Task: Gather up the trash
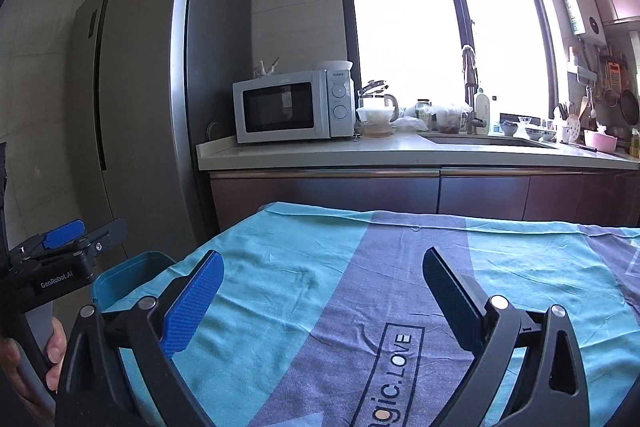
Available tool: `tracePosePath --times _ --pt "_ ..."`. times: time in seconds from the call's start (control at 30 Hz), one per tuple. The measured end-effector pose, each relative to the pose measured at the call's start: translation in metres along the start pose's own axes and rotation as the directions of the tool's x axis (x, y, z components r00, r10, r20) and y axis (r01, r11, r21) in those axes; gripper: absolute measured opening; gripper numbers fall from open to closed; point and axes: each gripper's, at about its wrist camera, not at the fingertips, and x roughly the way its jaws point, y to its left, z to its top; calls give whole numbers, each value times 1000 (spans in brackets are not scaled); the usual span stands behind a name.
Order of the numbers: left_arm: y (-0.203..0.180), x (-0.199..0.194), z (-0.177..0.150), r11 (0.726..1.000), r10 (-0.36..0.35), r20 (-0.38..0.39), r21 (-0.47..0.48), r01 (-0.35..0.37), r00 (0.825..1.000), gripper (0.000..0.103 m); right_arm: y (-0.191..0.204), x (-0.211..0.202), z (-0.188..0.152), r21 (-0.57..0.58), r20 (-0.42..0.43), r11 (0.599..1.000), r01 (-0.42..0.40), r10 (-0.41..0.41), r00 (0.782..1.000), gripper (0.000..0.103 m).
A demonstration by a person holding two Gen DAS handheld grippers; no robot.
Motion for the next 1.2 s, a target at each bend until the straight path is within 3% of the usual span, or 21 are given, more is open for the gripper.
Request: tracePosePath --times 0.43,1.2 --pt "-14 -8 0 1000 -5 59 16 4 998 97 -9 -11 0 14 38 999 41 -42 998 96" --pt "-22 -14 0 999 -9 95 37 5 995 97 -17 -18 0 39 64 997 66 -69 996 96"
